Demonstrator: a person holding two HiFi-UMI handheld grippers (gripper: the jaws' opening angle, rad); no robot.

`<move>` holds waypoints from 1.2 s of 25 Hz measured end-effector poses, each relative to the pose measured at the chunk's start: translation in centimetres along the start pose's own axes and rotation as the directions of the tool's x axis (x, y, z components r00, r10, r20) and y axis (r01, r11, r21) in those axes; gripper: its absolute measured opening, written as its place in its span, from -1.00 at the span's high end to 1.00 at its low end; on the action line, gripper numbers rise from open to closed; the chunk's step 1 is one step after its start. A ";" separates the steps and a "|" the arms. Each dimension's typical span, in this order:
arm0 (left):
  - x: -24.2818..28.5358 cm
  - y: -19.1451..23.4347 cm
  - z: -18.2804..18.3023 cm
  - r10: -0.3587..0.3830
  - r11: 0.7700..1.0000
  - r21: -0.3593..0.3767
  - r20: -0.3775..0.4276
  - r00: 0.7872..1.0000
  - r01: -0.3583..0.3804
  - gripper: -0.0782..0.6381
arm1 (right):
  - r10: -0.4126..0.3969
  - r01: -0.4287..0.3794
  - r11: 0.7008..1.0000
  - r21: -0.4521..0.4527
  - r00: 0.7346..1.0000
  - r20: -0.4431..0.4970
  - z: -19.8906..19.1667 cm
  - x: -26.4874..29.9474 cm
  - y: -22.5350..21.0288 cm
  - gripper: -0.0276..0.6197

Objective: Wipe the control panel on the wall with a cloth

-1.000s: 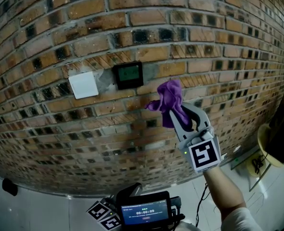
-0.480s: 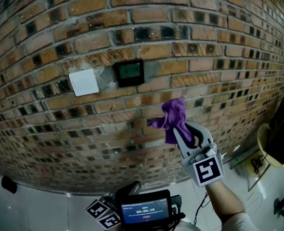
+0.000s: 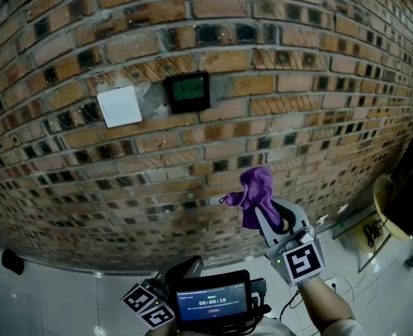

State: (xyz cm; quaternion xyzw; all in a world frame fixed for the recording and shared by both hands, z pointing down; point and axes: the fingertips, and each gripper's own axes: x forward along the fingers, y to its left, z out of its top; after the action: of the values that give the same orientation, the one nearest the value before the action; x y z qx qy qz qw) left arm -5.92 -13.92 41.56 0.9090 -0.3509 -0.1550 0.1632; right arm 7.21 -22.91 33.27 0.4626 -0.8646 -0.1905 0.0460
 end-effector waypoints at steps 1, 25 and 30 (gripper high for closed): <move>0.0 0.0 0.0 0.000 1.000 -0.001 0.000 1.000 0.000 0.81 | 0.001 -0.001 1.000 0.013 1.000 -0.011 -0.4 -0.2 0.2 0.62; 0.2 -1.8 -0.3 -0.018 1.000 -0.007 -0.030 0.999 0.018 0.81 | 0.069 -0.061 0.995 0.075 0.992 -0.106 -2.6 -3.0 3.8 0.62; 0.2 -1.7 -0.2 -0.012 1.000 -0.007 -0.025 1.000 0.012 0.81 | 0.085 -0.078 0.994 0.071 0.991 -0.106 -2.7 -2.7 4.1 0.62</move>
State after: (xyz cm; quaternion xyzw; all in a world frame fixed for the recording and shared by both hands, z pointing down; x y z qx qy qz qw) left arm -4.71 -12.84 41.04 0.9124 -0.3427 -0.1457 0.1697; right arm 6.20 -19.39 37.56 0.4379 -0.8849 -0.1339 0.0856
